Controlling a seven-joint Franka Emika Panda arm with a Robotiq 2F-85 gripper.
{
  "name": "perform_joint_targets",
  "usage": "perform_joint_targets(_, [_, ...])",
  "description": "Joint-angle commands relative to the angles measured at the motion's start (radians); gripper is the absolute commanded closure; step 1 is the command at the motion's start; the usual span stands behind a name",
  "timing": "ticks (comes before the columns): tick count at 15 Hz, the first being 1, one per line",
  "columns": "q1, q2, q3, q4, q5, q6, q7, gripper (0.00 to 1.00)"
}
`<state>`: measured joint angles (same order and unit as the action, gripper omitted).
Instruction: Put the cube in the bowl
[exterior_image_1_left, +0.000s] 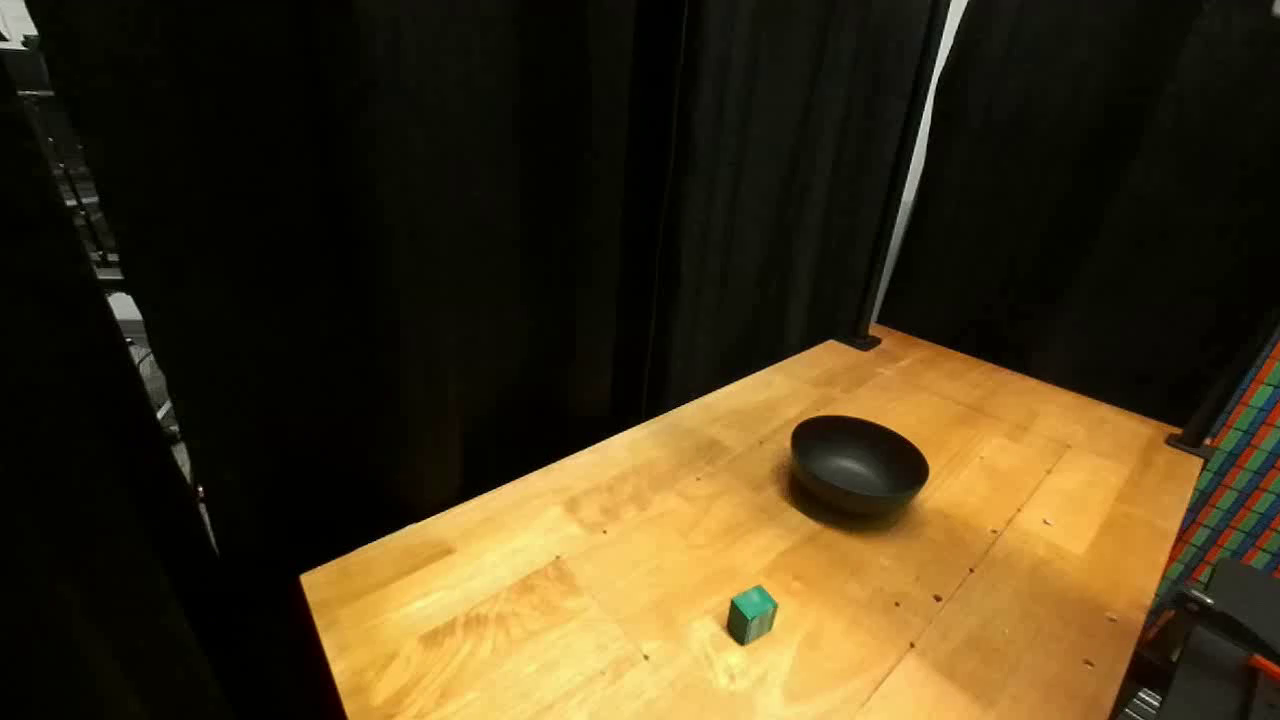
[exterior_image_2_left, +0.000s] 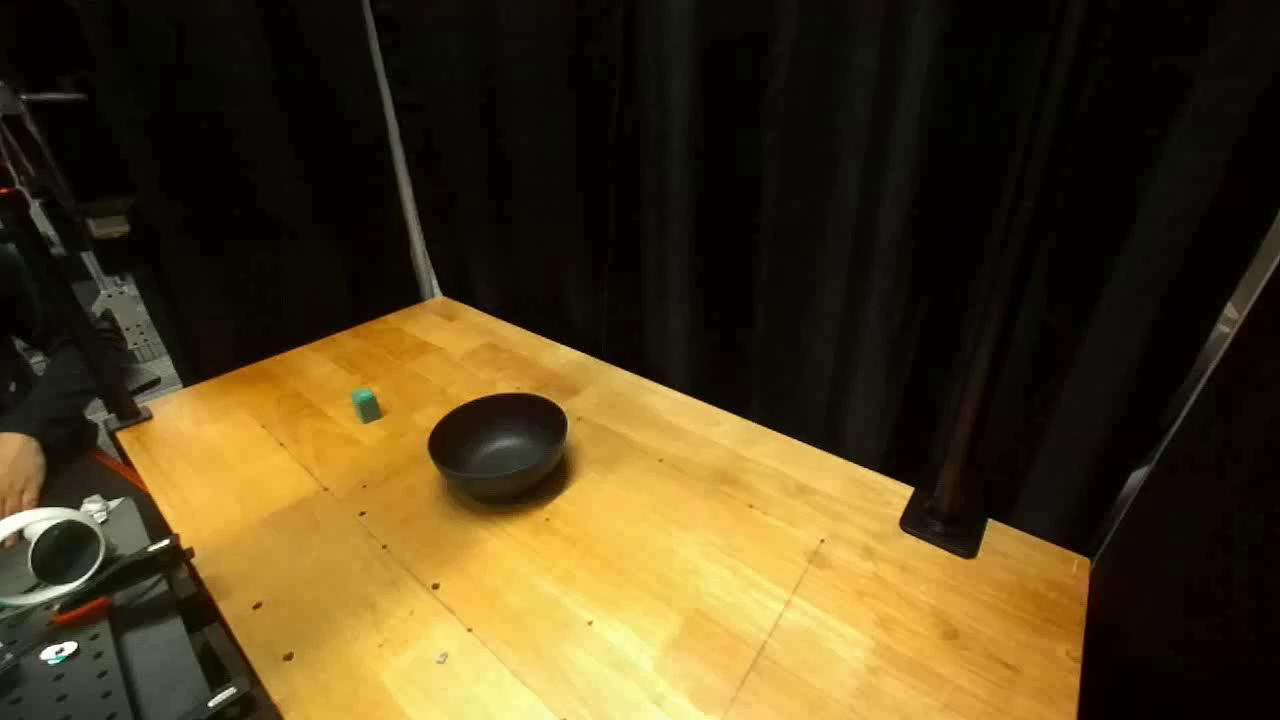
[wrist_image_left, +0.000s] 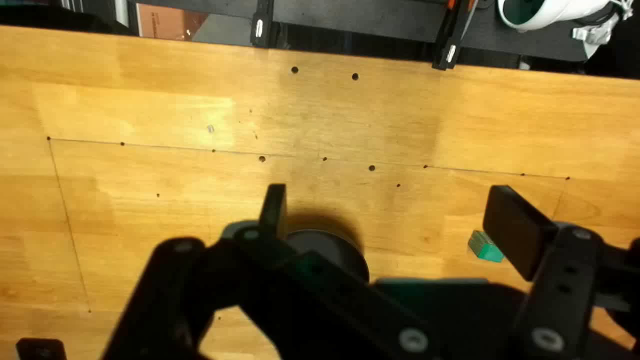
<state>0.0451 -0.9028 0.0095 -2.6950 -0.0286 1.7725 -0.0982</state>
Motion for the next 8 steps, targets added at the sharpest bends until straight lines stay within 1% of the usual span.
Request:
perform_joint_targets(1, [0.004,0.000,-0.003,0.003,-0.002,-0.002,0.003,0.00])
perform_joint_targets(7, [0.004,-0.001,-0.003,0.004,-0.002,-0.002,0.003,0.00])
perform_joint_targets(8, [-0.016,0.026,0.034,0.015,-0.038,-0.019,0.044,0.00])
